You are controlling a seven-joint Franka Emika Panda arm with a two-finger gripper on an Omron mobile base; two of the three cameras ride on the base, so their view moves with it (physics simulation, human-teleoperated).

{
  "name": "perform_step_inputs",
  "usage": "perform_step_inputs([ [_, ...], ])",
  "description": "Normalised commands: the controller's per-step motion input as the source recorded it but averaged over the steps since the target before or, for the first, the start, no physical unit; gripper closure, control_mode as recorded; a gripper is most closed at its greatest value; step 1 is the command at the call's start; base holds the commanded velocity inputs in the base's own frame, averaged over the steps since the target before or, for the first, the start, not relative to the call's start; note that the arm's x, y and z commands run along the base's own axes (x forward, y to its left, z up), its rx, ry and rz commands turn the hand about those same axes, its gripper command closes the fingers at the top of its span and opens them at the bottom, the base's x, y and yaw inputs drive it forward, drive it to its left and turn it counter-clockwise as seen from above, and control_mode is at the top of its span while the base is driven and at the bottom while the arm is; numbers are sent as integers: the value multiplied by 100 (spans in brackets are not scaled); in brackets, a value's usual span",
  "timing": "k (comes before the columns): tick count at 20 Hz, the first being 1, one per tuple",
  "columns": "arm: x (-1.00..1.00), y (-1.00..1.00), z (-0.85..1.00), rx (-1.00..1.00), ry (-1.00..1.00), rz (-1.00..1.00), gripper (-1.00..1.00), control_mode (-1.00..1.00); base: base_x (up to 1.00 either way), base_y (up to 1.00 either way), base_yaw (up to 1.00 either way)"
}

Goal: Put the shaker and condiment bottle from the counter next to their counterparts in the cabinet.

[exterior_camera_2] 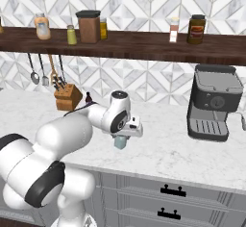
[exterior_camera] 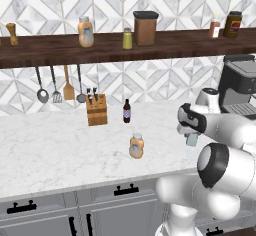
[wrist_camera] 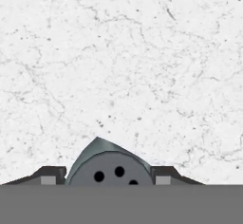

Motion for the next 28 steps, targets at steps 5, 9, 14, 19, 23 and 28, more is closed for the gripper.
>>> perform_step_inputs([
  [5,0,15,36,0,-3,0,100,-100,0,0,0],
  [9,0,22,37,0,-4,2,100,-100,0,0,0],
  [14,0,26,40,0,-7,4,100,-100,0,0,0],
  [19,-7,30,34,-2,-10,7,100,-100,0,0,0],
  [23,-5,32,36,-6,-10,8,100,-100,0,0,0],
  [28,-4,36,49,-9,-10,8,100,-100,0,0,0],
])
